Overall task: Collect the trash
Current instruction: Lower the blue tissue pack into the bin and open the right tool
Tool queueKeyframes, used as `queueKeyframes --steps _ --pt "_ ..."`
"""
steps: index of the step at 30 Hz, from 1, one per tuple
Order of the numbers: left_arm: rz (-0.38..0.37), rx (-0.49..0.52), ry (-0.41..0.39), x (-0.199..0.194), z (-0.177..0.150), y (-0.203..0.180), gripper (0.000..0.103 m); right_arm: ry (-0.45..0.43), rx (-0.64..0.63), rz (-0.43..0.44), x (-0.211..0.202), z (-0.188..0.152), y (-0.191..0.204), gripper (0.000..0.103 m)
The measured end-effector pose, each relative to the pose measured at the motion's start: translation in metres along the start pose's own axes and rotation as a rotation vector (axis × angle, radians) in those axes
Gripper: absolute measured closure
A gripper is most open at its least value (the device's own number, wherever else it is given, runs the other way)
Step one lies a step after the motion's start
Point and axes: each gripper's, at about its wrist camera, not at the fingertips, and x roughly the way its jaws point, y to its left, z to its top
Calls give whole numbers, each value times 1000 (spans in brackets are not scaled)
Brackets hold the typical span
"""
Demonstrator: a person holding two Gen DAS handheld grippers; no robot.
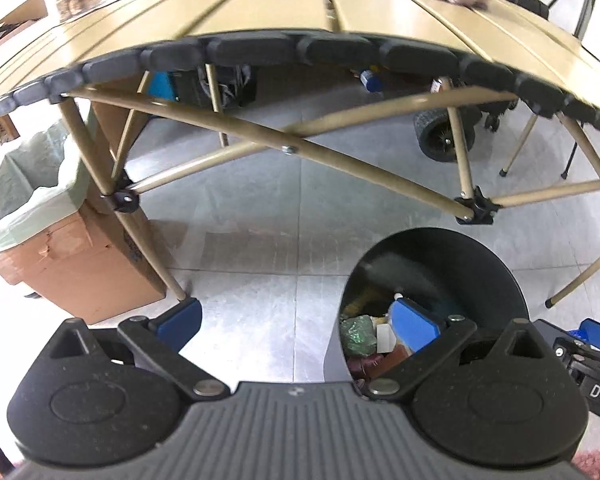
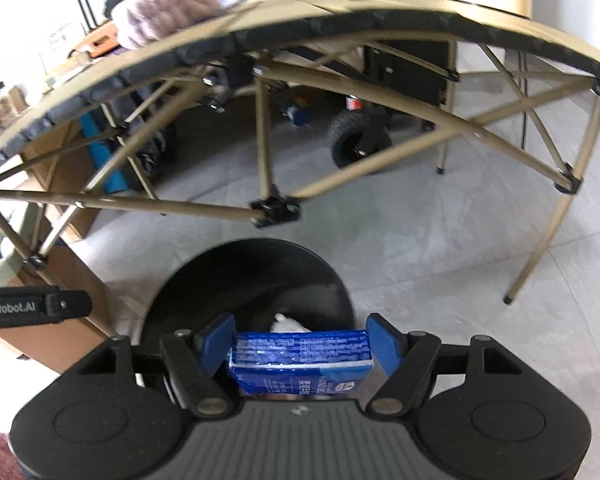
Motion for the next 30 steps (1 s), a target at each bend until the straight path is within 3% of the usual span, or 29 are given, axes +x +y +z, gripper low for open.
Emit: queueKeyframes --steps 9,18,30 --pt "21 -41 2 -4 1 20 0 22 -39 24 19 6 35 32" --pt "69 -93 18 -1 -2 45 0 61 -42 21 37 7 47 32" --pt "76 -94 33 2 -5 48 0 106 -52 6 60 6 59 31"
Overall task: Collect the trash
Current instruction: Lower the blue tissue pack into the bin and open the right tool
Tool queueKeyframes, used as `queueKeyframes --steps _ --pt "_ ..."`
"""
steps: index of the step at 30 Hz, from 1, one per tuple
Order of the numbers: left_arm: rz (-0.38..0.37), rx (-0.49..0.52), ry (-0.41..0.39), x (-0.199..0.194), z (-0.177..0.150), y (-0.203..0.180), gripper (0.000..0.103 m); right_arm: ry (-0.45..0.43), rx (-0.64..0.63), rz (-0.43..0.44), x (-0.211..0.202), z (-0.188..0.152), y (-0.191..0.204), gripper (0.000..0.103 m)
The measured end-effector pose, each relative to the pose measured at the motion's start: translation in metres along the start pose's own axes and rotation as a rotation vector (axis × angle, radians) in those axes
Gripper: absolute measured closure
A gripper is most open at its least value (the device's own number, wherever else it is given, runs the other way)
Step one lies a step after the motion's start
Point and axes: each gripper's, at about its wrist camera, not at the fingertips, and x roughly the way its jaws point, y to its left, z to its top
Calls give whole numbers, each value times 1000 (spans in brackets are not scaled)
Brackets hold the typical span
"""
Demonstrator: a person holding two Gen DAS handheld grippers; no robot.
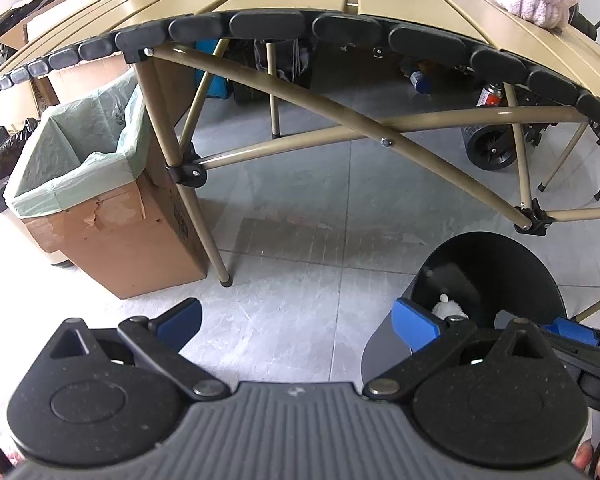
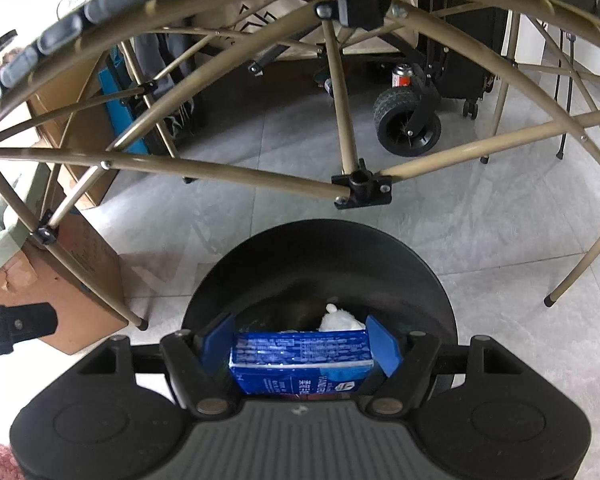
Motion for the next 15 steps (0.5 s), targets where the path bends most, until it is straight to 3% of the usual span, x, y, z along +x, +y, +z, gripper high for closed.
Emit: queueKeyframes --steps 1,5,7,15 --pt "-2 -1 0 0 0 0 0 3 7 -4 1 0 -1 30" --pt "-8 2 -1 -1 0 -2 0 3 25 1 2 -2 -7 5" --pt "-8 2 0 -1 0 -2 0 -5 21 -2 1 -2 -7 0" --pt "-14 7 2 -1 -1 -6 0 11 43 8 0 -5 -15 0"
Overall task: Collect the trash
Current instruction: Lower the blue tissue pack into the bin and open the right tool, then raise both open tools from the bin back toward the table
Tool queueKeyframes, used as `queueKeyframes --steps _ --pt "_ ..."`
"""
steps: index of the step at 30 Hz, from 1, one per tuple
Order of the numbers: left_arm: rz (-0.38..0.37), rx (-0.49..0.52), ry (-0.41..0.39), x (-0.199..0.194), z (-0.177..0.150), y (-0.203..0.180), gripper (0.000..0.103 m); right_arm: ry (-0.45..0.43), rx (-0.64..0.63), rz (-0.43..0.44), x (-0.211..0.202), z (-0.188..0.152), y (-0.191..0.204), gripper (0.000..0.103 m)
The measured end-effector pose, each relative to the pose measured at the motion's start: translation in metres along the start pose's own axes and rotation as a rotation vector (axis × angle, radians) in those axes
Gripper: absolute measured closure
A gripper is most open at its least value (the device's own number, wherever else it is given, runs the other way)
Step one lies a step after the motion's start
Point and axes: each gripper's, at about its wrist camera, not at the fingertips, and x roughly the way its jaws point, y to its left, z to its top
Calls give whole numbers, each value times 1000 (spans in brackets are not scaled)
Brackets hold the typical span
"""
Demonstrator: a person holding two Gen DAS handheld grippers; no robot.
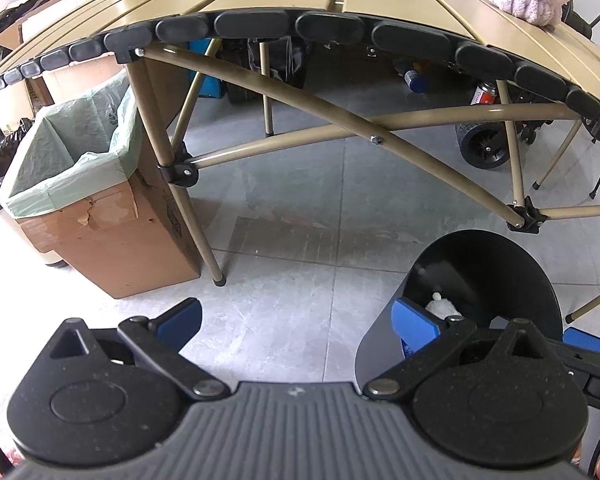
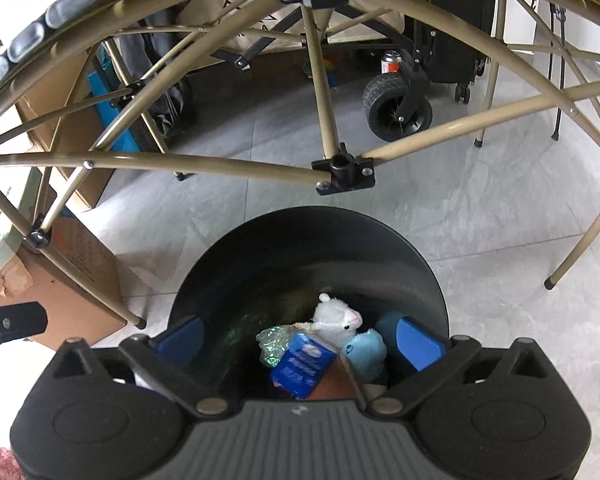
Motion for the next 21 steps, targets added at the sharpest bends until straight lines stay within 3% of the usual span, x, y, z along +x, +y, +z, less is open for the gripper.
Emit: queueKeyframes --steps 8,21 --pt "-27 -7 -15 -5 0 -2 0 -18 0 4 -11 0 -6 0" --pt "-85 -21 -170 -42 4 -10 0 -148 -19 53 -65 8 -16 0"
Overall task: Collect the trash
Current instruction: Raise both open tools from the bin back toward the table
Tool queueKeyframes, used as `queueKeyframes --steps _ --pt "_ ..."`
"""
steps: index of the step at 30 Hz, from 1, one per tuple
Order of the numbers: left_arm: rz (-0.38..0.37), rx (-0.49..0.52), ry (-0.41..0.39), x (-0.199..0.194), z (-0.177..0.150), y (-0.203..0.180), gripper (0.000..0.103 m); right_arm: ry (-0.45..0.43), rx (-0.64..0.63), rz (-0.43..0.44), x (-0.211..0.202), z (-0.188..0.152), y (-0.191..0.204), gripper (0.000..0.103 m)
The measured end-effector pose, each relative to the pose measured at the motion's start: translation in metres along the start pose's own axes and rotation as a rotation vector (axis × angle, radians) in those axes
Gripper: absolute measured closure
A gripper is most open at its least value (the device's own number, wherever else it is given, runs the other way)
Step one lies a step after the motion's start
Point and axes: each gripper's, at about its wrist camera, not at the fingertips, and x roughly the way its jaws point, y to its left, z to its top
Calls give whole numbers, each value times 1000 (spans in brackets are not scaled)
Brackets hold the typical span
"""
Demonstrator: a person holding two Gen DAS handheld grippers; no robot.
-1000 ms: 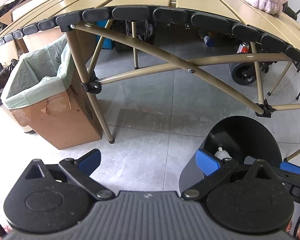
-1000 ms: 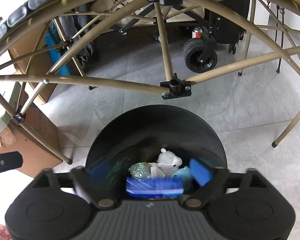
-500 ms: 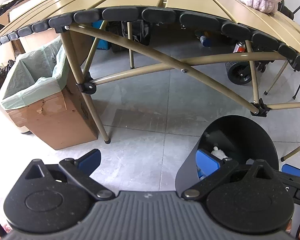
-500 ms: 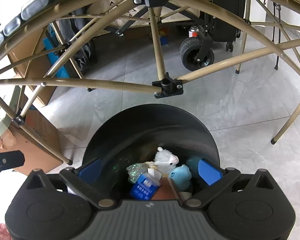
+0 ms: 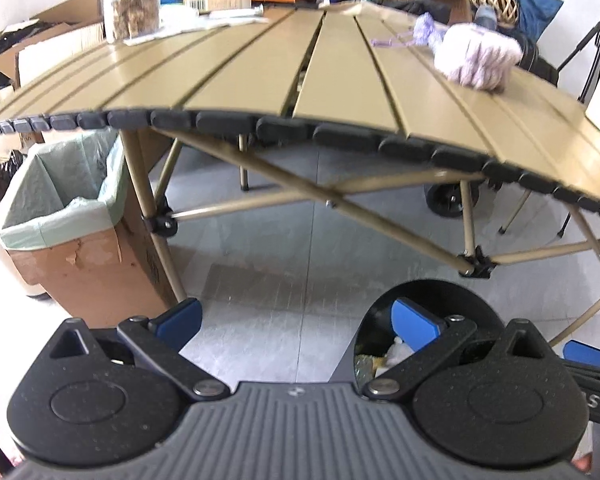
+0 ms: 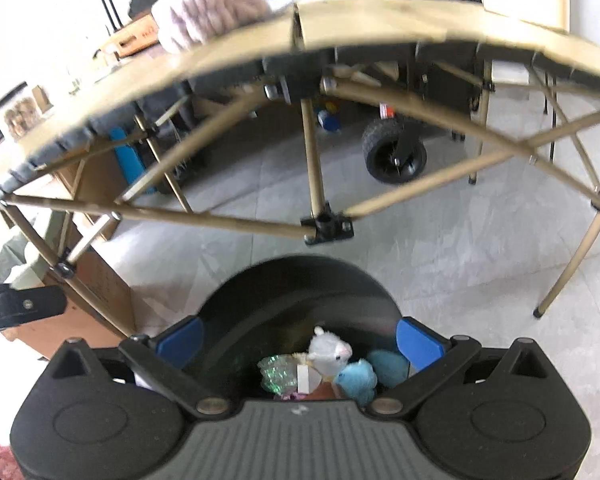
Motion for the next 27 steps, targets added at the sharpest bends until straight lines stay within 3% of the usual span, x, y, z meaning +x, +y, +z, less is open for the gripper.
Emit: queueKeyframes --steps 7,15,27 --pt "-64 -30 -117 -34 9 -2 0 -123 -55 42 -45 11 0 0" --pt "-136 -37 -262 -68 27 -20 0 -320 -15 72 -95 38 -16 0" --pt "-173 4 -381 -68 72 -59 0 -488 -11 106 -111 102 -33 0"
